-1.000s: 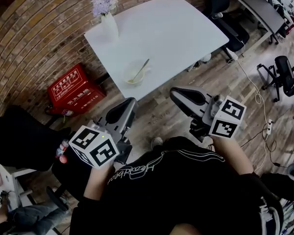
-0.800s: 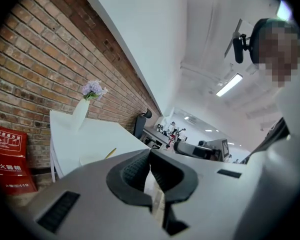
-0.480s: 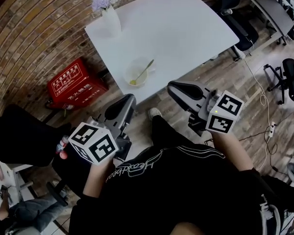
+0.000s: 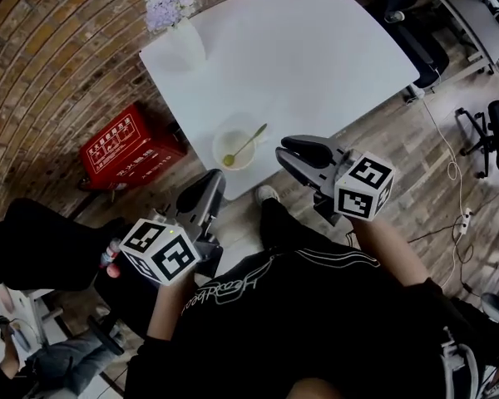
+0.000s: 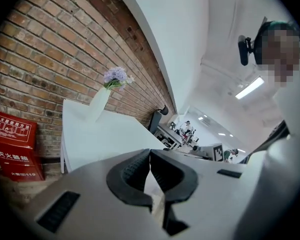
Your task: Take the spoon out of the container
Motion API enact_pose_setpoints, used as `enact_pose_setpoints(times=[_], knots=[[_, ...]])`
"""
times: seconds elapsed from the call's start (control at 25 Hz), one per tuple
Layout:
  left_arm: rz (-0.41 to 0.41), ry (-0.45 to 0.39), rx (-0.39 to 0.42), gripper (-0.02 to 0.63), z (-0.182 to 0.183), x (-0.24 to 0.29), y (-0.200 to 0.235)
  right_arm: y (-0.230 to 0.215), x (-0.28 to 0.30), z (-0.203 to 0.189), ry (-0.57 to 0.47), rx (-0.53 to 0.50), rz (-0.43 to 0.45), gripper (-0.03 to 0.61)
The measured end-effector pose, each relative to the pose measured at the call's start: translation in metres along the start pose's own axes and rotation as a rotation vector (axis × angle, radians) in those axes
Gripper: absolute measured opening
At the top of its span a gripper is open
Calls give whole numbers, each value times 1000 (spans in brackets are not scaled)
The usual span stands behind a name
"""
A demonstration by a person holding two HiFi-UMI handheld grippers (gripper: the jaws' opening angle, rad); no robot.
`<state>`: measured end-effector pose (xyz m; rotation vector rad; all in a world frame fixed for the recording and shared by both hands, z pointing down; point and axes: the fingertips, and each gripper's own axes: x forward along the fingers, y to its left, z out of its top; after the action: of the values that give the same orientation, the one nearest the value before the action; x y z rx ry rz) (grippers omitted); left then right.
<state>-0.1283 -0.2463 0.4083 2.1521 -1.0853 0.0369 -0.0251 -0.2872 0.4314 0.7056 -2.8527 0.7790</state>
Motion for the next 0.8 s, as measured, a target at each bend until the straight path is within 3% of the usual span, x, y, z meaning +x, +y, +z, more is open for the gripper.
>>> enact_pose_setpoints(times=[0.16,0.52,0.8], knots=[[30,-3,-31,5,7,10,18,-23,17,-3,25,19,-23,114],[69,10,-102,5,1,21,51,-46,50,-23,98,35,-28,123],[81,22,-105,5,-2,19,56,-51,68,-30,120,43,-29,121]])
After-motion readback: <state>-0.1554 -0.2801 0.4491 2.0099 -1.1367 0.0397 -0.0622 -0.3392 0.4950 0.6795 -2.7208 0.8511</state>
